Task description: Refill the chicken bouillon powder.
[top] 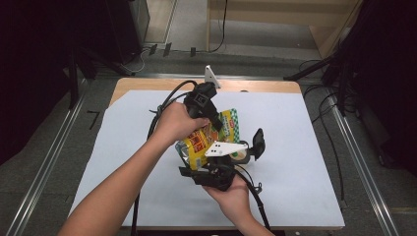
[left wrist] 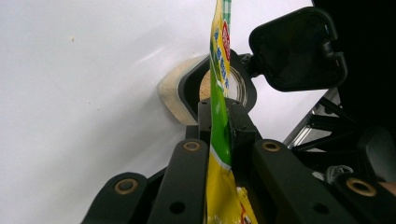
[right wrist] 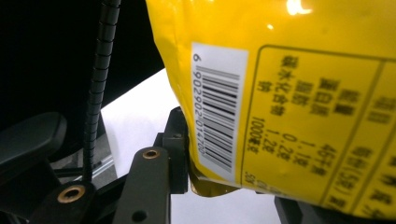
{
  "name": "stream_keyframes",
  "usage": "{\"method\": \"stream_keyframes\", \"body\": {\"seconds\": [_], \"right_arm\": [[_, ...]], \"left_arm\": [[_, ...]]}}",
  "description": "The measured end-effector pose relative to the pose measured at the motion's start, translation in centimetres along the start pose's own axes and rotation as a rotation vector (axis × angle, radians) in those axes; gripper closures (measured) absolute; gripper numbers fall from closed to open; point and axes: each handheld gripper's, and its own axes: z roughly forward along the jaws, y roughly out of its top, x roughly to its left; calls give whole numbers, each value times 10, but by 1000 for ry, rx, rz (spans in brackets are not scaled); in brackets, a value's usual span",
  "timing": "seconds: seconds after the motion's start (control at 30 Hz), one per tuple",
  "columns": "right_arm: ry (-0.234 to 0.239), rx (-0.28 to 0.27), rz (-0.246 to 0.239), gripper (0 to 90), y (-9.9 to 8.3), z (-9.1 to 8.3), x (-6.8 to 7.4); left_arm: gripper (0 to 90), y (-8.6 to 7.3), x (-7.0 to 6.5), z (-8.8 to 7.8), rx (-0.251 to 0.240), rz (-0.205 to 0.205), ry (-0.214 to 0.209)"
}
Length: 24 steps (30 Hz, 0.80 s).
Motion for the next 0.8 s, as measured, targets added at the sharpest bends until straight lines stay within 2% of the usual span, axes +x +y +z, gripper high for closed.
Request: {"method": "stream_keyframes", "body": {"seconds": [0.13,0.23,0.37,0.5,0.6,0.8], "right_arm": [[-18,-15,-12,644,0,-1,2],[-35,-16,-18,634,1,-2,3],[-33,-17,-13,637,1,-3,2],[-37,-18,-14,633,2,-3,3],[-42,-26,-21,636,2,-4,2],[-29,-27,2,654,2,-5,-1]], "left_arm": [[878,0,3,-1,-7,-12,31],[876,0,8,-1,-9,-30,28],[873,1,10,0,-5,-35,25],[872,1,5,1,-6,-28,24],[873,0,-2,1,-11,-12,14],[871,0,-13,3,-5,9,21]]}}
